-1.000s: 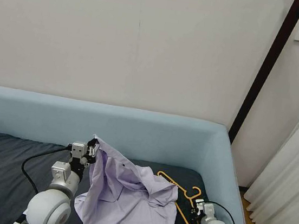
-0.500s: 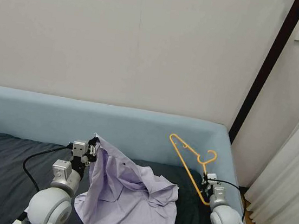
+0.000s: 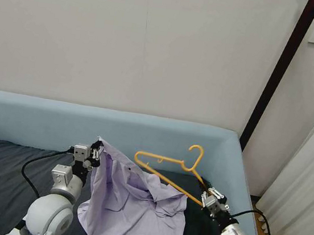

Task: Pick up the clothes from the sofa and hang them on the clothes hanger.

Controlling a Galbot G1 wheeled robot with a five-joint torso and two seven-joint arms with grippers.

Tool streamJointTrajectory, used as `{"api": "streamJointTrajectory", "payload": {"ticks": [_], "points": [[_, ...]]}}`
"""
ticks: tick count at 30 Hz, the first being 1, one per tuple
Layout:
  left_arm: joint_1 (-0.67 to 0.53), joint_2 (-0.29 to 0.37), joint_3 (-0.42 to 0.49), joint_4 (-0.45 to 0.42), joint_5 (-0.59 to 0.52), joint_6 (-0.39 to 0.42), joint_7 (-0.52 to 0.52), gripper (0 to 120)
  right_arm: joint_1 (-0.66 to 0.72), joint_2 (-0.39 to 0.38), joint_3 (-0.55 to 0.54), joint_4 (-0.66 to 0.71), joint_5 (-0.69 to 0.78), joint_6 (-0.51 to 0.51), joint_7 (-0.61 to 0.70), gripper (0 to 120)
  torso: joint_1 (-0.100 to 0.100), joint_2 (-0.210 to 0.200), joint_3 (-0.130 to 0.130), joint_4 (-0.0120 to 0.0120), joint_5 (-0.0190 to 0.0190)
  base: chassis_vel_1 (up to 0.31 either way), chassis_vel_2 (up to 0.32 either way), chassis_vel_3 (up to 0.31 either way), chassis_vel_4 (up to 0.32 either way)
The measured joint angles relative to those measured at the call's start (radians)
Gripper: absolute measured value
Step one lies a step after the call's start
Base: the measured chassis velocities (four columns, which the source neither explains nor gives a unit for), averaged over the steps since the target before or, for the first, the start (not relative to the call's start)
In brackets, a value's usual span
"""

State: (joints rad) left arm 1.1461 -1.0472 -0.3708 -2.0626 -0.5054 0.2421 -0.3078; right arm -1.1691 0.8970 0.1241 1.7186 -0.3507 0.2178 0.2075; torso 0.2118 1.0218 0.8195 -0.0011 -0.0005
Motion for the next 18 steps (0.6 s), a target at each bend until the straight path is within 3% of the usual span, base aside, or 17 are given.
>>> {"api": "streamJointTrajectory", "payload": {"ticks": [2, 18], "points": [[0.007, 0.0, -0.002, -0.008, -0.002, 0.002, 0.0, 0, 0.01, 0.023, -0.031, -0.014, -0.131, 0.009, 0.053, 4, 0.0, 0.0, 0.0, 0.0, -0.0001, 0.0, 0.0, 0.0, 0.0], [0.021, -0.014, -0.006, -0.021, -0.005, 0.008, -0.002, 0, 0.07, 0.069, -0.161, -0.001, -0.318, 0.032, 0.183, 4, 0.0, 0.0, 0.0, 0.0, -0.0002, 0.0, 0.0, 0.0, 0.0]]}}
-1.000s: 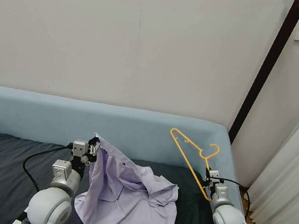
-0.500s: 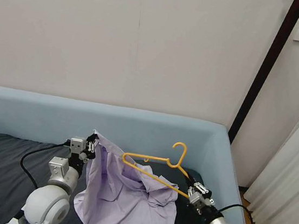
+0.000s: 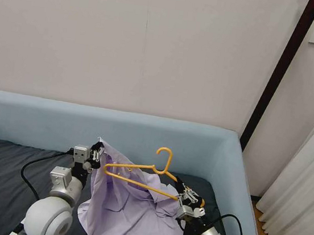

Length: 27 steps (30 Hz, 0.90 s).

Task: Pick up the clothes from the sofa and hang them on the clothes hanger.

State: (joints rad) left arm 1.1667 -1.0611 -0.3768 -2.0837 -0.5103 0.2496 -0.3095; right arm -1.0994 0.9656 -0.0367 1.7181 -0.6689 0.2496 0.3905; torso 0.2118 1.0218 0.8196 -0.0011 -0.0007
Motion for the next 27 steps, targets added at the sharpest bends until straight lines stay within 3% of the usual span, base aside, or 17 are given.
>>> {"api": "streamJointTrajectory", "payload": {"ticks": [12, 27], "points": [[0.001, -0.028, 0.015, -0.005, 0.004, 0.011, 0.0, 0, 0.037, 0.034, -0.069, -0.049, -0.048, -0.12, 0.067, 4, 0.0, 0.0, 0.0, 0.0001, 0.0002, 0.0, 0.0, 0.0, 0.0], [0.013, -0.019, 0.012, -0.03, 0.005, 0.018, 0.0, 0, 0.059, 0.008, -0.119, -0.05, 0.078, -0.284, 0.11, 4, 0.0, 0.0, 0.0, -0.0003, 0.0002, 0.0, 0.0, 0.0, 0.0]]}}
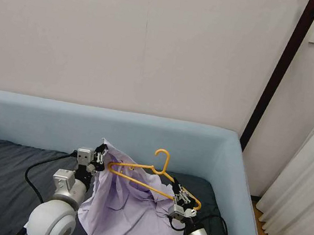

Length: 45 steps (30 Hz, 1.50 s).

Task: Pick up the clothes from the sofa and hang them on the clothes hanger.

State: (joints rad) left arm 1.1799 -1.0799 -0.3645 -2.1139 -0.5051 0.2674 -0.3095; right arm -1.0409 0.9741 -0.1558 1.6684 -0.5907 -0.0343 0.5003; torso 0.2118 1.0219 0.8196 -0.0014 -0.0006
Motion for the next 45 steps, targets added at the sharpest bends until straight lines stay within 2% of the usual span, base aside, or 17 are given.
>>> {"api": "streamJointTrajectory", "payload": {"ticks": [9, 18, 26, 33, 45], "points": [[0.003, -0.012, 0.022, 0.001, 0.004, -0.001, 0.001, 0, 0.002, -0.003, -0.001, -0.001, 0.041, -0.03, 0.01, 4, 0.0, 0.0, 0.0, 0.0, -0.0001, 0.0, 0.0, 0.0, 0.0], [0.032, -0.093, 0.086, -0.001, 0.052, -0.03, 0.017, 0, 0.086, 0.049, -0.107, -0.043, 0.064, -0.06, 0.012, 4, 0.0, 0.0, 0.0, 0.0002, 0.0, 0.0, 0.0, 0.0, 0.0], [0.066, -0.127, 0.144, 0.014, 0.112, -0.059, 0.043, 0, 0.18, 0.088, -0.155, -0.089, 0.12, -0.081, 0.017, 4, 0.0, 0.0, 0.0, 0.0003, 0.0, 0.0, 0.0, 0.0, 0.0], [0.089, -0.132, 0.187, 0.033, 0.158, -0.089, 0.085, 0, 0.241, 0.102, -0.144, -0.076, 0.161, -0.056, 0.017, 4, 0.0, 0.0, 0.0, 0.0003, 0.0, 0.0, 0.0, 0.0, 0.0], [0.102, -0.125, 0.207, 0.05, 0.188, -0.11, 0.111, 0, 0.255, 0.102, -0.088, -0.012, 0.22, -0.017, 0.016, 4, 0.0, 0.0, 0.0, 0.0002, 0.0, 0.0, 0.0, 0.0, 0.0]]}}
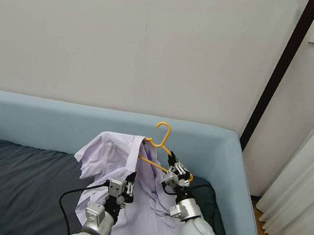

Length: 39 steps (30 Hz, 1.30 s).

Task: Pick up the clothes from the sofa and hang them on the clothes hanger.

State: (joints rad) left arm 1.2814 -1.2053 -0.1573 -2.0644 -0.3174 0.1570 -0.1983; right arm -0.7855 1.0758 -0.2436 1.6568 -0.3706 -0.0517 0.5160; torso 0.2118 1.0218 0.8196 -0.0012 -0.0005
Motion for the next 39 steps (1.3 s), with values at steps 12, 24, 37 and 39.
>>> {"api": "streamJointTrajectory", "payload": {"ticks": [12, 24, 37, 39], "points": [[-0.035, -0.056, 0.037, 0.039, 0.014, -0.069, 0.007, 0, -0.012, 0.012, 0.005, 0.004, -0.027, 0.012, -0.007, 4, 0.0, 0.0, 0.0, 0.0, 0.0, 0.0, 0.0, 0.0, 0.0], [-0.046, -0.09, 0.053, 0.096, 0.047, -0.149, 0.004, 5, -0.014, 0.014, 0.032, 0.005, -0.026, 0.043, -0.012, 4, 0.0, 0.0, 0.0, 0.0, 0.0, 0.0, 0.0, 0.0, 0.0], [0.042, 0.085, -0.082, 0.119, 0.088, -0.36, 0.061, 54, -0.043, 0.015, 0.108, -0.013, -0.12, 0.123, -0.024, 4, 0.0, 0.0, 0.0, 0.0012, -0.0004, 0.0, 0.0, 0.0, 0.0], [0.041, 0.182, -0.089, 0.115, 0.023, -0.394, 0.101, 64, -0.091, 0.015, 0.163, -0.009, -0.142, 0.133, -0.023, 4, 0.0, 0.0, 0.0, 0.0001, -0.0003, 0.0, 0.0, 0.0, 0.0]]}}
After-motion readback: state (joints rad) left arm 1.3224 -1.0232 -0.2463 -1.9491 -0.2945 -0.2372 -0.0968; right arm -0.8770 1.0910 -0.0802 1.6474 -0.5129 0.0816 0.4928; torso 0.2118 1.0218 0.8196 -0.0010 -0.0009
